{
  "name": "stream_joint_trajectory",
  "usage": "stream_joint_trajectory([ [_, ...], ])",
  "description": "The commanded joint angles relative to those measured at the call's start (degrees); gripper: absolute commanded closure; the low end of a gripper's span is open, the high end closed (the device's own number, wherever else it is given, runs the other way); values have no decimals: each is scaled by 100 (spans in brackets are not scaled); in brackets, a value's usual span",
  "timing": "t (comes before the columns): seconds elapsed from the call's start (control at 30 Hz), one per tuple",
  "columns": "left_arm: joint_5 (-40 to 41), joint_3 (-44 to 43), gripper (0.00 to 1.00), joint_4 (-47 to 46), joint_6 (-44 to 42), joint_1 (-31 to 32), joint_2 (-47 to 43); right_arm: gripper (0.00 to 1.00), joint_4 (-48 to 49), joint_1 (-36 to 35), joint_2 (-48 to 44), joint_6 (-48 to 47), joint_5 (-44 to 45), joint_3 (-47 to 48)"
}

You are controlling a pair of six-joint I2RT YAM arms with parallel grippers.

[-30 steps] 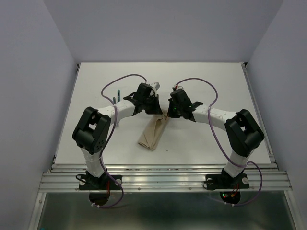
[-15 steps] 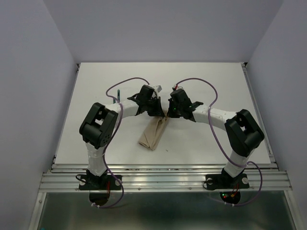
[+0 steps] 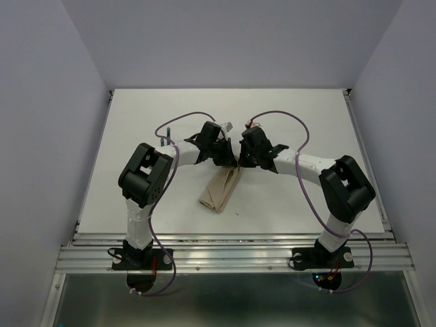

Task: Fold the napkin into a case and place the utensils inside
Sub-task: Stuff the top corner of the smaller-rectangle-folded napkin into the folded napkin.

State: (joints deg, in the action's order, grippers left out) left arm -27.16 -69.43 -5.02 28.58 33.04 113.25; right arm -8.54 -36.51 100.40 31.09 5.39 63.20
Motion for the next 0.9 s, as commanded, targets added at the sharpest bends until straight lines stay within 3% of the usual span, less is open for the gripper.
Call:
stream_joint_trajectory([
  [0.0, -45, -229, 100, -123, 34, 106, 118, 99, 317, -67, -152, -15, -152, 184],
  [0.5, -35, 0, 100, -122, 78, 115, -672, 99, 238, -67, -179, -156, 41, 43],
  [0.87, -378, -18, 100, -298, 95, 124, -436, 99, 142, -67, -231, -305, 15, 96],
])
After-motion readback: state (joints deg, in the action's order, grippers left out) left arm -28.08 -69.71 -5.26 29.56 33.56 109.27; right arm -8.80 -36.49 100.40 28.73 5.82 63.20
